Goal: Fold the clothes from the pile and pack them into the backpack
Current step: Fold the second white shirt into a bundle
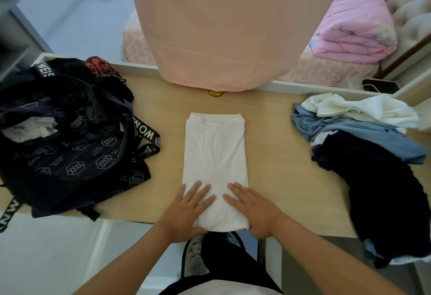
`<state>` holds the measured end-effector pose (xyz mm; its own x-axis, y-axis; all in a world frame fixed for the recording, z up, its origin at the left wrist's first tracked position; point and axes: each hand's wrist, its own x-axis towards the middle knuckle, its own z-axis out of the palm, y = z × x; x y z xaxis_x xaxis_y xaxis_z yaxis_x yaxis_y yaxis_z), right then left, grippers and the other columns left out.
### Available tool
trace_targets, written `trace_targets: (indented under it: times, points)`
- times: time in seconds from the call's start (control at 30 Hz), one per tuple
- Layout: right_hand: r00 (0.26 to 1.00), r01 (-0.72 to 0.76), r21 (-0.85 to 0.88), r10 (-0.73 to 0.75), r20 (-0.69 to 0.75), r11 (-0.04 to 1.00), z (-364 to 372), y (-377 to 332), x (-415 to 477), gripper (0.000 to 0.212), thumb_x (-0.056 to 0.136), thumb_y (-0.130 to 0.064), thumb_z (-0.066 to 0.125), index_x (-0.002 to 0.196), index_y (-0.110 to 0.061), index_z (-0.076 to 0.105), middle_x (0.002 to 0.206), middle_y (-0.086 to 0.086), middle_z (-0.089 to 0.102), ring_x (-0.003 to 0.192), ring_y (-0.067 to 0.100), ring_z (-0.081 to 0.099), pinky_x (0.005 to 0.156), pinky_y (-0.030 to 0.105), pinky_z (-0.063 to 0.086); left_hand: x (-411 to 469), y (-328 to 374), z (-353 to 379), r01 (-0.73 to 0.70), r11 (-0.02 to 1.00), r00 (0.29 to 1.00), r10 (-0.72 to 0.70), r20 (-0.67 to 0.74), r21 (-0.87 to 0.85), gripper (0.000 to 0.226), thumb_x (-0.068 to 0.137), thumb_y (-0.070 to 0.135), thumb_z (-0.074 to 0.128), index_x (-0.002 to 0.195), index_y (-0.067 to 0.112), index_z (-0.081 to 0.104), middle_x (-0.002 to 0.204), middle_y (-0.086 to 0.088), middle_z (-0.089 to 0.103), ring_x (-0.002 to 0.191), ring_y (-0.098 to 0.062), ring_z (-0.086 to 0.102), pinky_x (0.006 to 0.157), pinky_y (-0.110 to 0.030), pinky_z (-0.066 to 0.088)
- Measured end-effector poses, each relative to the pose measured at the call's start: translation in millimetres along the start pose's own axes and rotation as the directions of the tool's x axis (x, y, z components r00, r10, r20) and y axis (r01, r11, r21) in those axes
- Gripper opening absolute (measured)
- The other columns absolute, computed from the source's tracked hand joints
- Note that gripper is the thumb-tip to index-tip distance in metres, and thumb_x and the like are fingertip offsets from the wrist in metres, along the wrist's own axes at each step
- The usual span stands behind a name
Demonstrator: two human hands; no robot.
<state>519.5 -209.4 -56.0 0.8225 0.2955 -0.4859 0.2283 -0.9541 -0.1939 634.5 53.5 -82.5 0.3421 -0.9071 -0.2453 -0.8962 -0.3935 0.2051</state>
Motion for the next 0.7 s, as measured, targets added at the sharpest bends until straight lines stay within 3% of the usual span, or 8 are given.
trace_targets:
  times: [0.1,0.2,0.27,0.33,0.43,0.5,0.57,0.7]
  points:
    - [0.988,-0.006,-0.047,-0.001,-0.152,0.999,4,-1,3,0.100,0.080,-0.047,0.072,0.157,-0.021,0.014,0.164,0.013,0.016,0.150,0.026,0.020,0.116,0.040,0.027,-3,2,-3,0.006,1.000,1.000,-0.005,0.006,-0.025,0.096,0.082,0.075,0.049,0.157,0.028,0.013,0.164,-0.004,0.008,0.150,-0.033,0.007,0.116,-0.052,0.006]
    - [0.949,0.014,-0.012,-0.017,-0.316,1.000,13,1,11,0.063,0.082,-0.051,0.050,0.139,-0.025,0.052,0.144,0.010,0.054,0.129,0.024,0.055,0.097,0.040,0.053,-4,7,-9,0.023,0.999,0.999,-0.022,0.027,-0.025,0.110,0.068,0.087,0.048,0.156,0.026,0.020,0.163,-0.006,0.013,0.150,-0.033,0.010,0.116,-0.052,0.003]
    - [0.903,0.028,0.269,0.092,-0.420,0.963,12,0,11,0.046,0.088,-0.034,0.046,0.130,-0.025,0.064,0.138,0.005,0.059,0.126,0.018,0.056,0.097,0.037,0.053,-8,4,-12,0.013,0.999,1.000,-0.012,0.021,-0.039,0.120,0.059,0.090,0.047,0.157,0.031,0.012,0.164,-0.001,-0.003,0.151,-0.025,-0.007,0.119,-0.048,-0.004]
    - [0.903,-0.032,0.582,0.273,-0.332,0.812,-5,-1,5,0.041,0.093,-0.032,0.042,0.125,-0.024,0.067,0.130,-0.002,0.065,0.118,0.008,0.058,0.099,0.028,0.049,-12,-3,-23,0.016,0.993,0.999,-0.012,0.038,-0.119,0.119,0.056,0.087,0.049,0.156,0.036,0.010,0.162,0.010,-0.010,0.148,-0.014,-0.016,0.119,-0.037,-0.009]
    - [0.831,-0.119,0.845,0.518,-0.202,0.521,-35,3,3,0.040,0.102,-0.042,0.043,0.092,-0.012,0.067,0.089,0.000,0.071,0.077,0.009,0.062,0.072,0.031,0.046,-12,-7,-48,0.132,0.897,0.985,-0.168,-0.049,-0.421,0.065,0.073,0.059,0.068,0.133,0.042,0.048,0.145,0.017,0.044,0.138,-0.007,0.036,0.108,-0.019,0.025]
    - [0.786,-0.166,0.924,0.612,-0.087,0.345,-48,12,10,0.046,0.103,-0.046,0.044,0.090,-0.007,0.066,0.088,0.000,0.070,0.079,0.015,0.064,0.073,0.033,0.046,-1,-4,-71,0.251,0.674,0.901,-0.425,-0.087,-0.695,0.014,0.086,0.036,0.069,0.095,0.044,0.065,0.100,0.018,0.071,0.093,-0.004,0.065,0.077,-0.021,0.047]
    - [0.741,-0.228,0.942,0.671,0.005,0.245,-54,22,18,0.046,0.102,-0.046,0.043,0.098,-0.007,0.067,0.094,0.002,0.071,0.087,0.020,0.066,0.078,0.034,0.049,20,-9,-89,0.314,0.474,0.803,-0.594,-0.036,-0.823,0.007,0.090,0.033,0.066,0.084,0.037,0.068,0.083,0.014,0.071,0.080,-0.008,0.066,0.066,-0.028,0.048]
    - [0.606,-0.398,0.889,0.793,0.069,0.228,-54,40,33,0.031,0.098,-0.033,0.053,0.074,-0.013,0.057,0.081,0.003,0.064,0.080,0.024,0.061,0.063,0.032,0.040,58,-16,-100,0.373,0.652,0.700,-0.665,-0.261,-0.661,0.028,0.092,0.028,0.063,0.120,0.026,0.058,0.113,0.012,0.064,0.104,-0.011,0.057,0.083,-0.028,0.046]
